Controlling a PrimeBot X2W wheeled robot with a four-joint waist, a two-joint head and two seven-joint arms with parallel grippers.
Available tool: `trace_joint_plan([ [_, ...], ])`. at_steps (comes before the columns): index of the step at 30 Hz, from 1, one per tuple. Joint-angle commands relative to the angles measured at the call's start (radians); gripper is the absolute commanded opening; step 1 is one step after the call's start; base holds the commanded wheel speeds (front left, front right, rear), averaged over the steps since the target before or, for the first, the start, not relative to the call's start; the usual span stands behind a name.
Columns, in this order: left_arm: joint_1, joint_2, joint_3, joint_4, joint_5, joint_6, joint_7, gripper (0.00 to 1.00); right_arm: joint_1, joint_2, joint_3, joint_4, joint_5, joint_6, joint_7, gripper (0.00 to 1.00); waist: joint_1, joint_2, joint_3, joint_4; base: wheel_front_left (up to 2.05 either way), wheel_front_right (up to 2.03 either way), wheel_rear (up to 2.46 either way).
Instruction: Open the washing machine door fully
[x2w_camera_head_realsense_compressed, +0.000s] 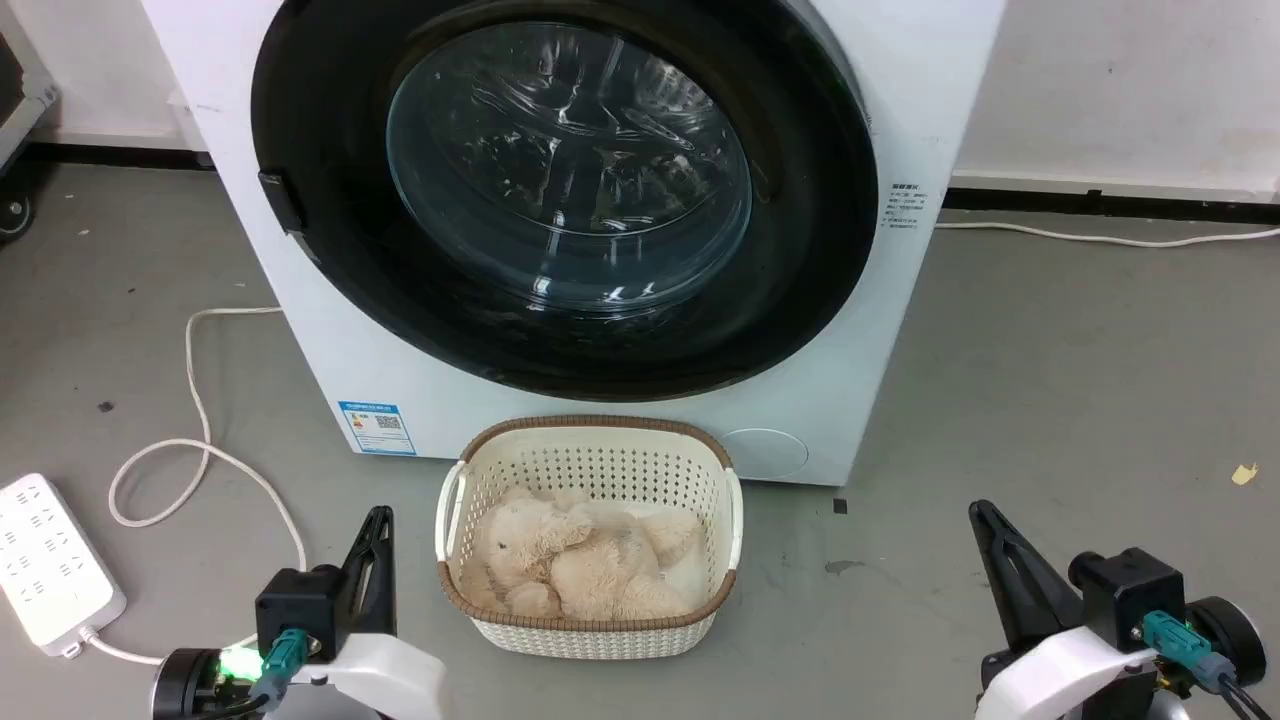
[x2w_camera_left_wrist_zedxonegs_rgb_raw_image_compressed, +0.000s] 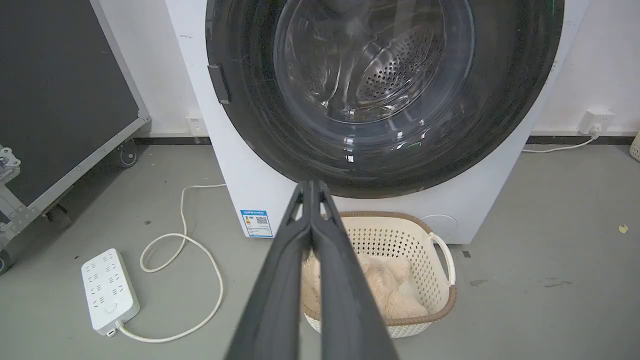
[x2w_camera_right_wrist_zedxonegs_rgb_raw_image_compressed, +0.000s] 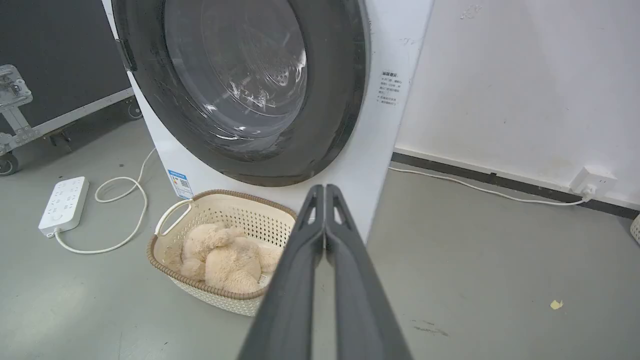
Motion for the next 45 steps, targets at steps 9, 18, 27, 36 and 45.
trace_joint_plan([
  [9,-0.015,0.001,0.000,0.001,0.003,-0.005,0.000,0.00,-0.011,0.000,0.000,0.002,-0.005,-0.001,0.001,0.00,0.0000,-0.0001,0.000,0.000,0.00,0.00,0.00],
  [18,-0.015,0.001,0.000,0.001,0.003,-0.005,0.000,0.00,-0.011,0.000,0.000,0.002,-0.005,-0.001,0.001,0.00,0.0000,-0.0001,0.000,0.000,0.00,0.00,0.00],
  [27,-0.015,0.001,0.000,0.001,0.003,-0.005,0.000,0.00,-0.011,0.000,0.000,0.002,-0.005,-0.001,0.001,0.00,0.0000,-0.0001,0.000,0.000,0.00,0.00,0.00],
  [36,0.001,0.000,-0.003,0.000,-0.001,0.002,-0.004,1.00,0.002,0.000,0.001,-0.001,0.004,0.000,-0.004,1.00,0.0000,-0.0001,0.000,0.000,0.00,0.00,0.00],
  [45,0.002,0.000,-0.017,-0.003,-0.004,0.009,-0.023,1.00,0.007,0.000,-0.009,-0.004,0.009,0.000,-0.023,1.00,0.0000,-0.0001,0.004,-0.001,0.00,0.00,0.00],
])
